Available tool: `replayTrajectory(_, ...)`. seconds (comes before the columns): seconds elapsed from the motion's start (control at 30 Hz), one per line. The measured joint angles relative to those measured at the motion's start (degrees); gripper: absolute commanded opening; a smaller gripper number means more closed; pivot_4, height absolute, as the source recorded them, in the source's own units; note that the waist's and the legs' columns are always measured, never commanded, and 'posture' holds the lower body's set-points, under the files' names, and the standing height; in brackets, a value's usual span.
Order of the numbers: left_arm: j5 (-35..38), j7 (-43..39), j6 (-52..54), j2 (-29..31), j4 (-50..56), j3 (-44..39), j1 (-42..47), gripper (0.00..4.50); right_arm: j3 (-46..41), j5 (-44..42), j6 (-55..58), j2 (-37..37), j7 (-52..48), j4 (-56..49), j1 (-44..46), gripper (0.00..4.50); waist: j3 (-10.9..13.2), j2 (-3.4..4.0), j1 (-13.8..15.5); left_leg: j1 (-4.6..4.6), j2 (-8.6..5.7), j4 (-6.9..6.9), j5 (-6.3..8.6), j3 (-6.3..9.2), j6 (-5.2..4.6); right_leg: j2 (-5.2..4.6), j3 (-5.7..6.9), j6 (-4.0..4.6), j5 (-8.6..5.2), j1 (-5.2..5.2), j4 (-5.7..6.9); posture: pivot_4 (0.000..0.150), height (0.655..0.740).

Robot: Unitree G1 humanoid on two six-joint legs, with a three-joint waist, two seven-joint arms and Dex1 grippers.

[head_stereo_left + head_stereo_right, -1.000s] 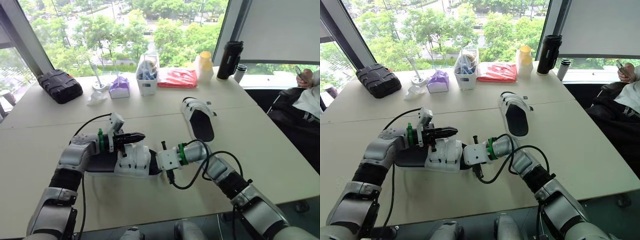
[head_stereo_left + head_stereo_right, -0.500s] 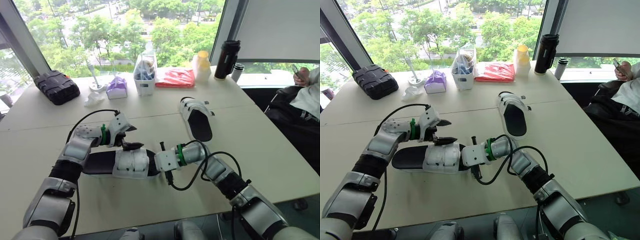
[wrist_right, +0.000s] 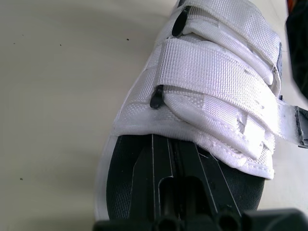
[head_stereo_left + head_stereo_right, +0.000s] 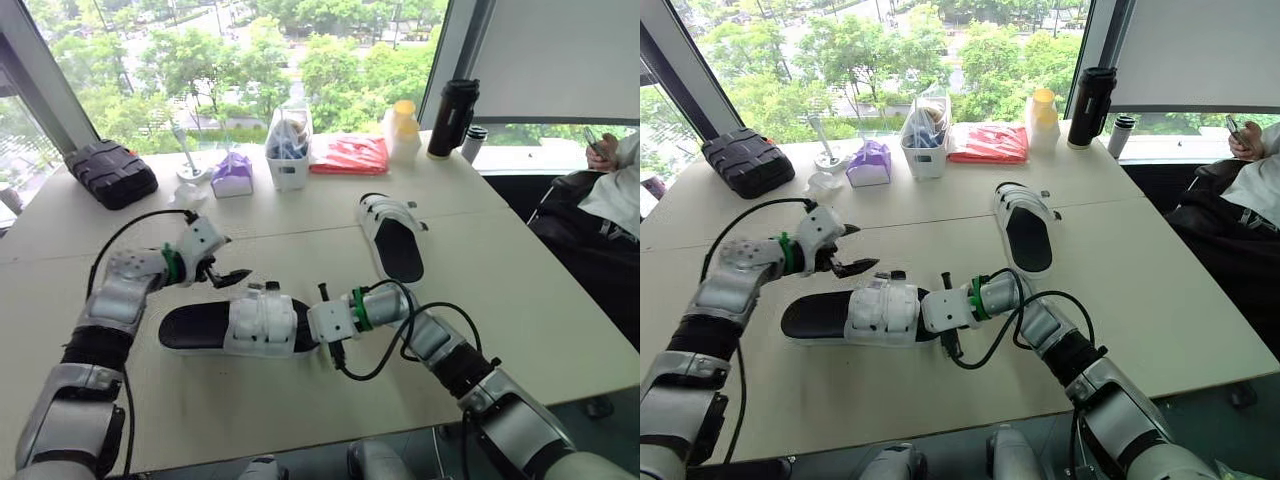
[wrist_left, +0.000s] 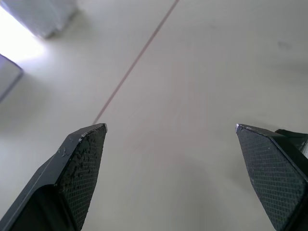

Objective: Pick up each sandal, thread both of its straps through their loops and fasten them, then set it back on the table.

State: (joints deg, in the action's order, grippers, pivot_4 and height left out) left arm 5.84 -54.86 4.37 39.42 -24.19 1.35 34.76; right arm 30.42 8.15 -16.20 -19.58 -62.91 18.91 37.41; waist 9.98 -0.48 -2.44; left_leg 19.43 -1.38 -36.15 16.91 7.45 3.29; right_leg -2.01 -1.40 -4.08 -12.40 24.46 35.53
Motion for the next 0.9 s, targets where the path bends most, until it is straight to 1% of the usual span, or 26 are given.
replayTrajectory(0.13,3.58,-2.76,-12.37,2.37,4.22,-5.14,-6.66,4.45,-0.99,-0.85,4.48,-2.32,-1.33,-4.18,-0.22,0.0,0.06,0.01,0.06,0.11,0.0,0.02,0.0,-0.01,0.0,-0.04,0.0,0.18,0.1,0.11,-0.02,0.15,0.74)
replayTrajectory(0.27,2.84,-5.35,-27.25,6.26,3.76,-6.37,-11.69,4.45,-4.13,-3.36,11.23,-6.95,-3.57,-11.73,-1.35,0.0,0.13,0.03,0.41,0.19,-0.01,0.03,0.0,-0.01,0.0,-0.07,0.01,0.19,0.1,0.14,-0.11,0.15,0.74)
replayTrajectory(0.37,1.11,-6.23,-39.16,7.56,1.21,-6.36,-12.65,4.45,-6.02,-7.27,17.32,-8.79,-5.49,-20.08,-1.65,0.0,0.16,0.03,0.45,0.22,-0.01,0.03,0.0,-0.01,0.0,-0.07,0.02,0.18,0.1,0.15,-0.13,0.15,0.74)
replayTrajectory(0.5,-0.2,-8.1,-54.07,8.59,-3.01,-4.21,-12.62,4.45,-9.4,-11.67,23.93,-12.83,-7.34,-27.29,-1.63,0.0,0.17,0.04,0.63,0.26,-0.02,0.01,0.0,-0.04,0.0,-0.08,0.03,0.17,0.09,0.15,-0.2,0.15,0.74)
replayTrajectory(0.6,-0.24,-9.67,-63.74,9.14,-6.24,-1.55,-12.18,4.45,-11.55,-13.56,26.83,-14.86,-7.61,-29.77,-1.62,0.0,0.18,0.04,0.66,0.27,-0.02,0.02,0.01,-0.05,-0.01,-0.09,0.04,0.17,0.09,0.15,-0.21,0.15,0.74)
replayTrajectory(0.7,-1.03,-10.03,-72.9,9.18,-12.08,1.61,-9.47,4.45,-12.94,-14.5,29.33,-15.56,-7.31,-31.5,-1.59,0.0,0.2,0.04,0.67,0.27,-0.01,0.01,0.01,-0.05,-0.01,-0.07,0.06,0.16,0.1,0.17,-0.19,0.15,0.74)
replayTrajectory(0.9,-4.12,-7.42,-83.6,8.81,-22.24,4.97,-2.7,4.45,-13.65,-15.2,31.28,-17.14,-6.39,-32.91,-1.62,0.0,0.21,0.03,0.63,0.3,-0.02,0.01,0.01,-0.07,-0.02,-0.07,0.07,0.14,0.1,0.17,-0.19,0.15,0.74)
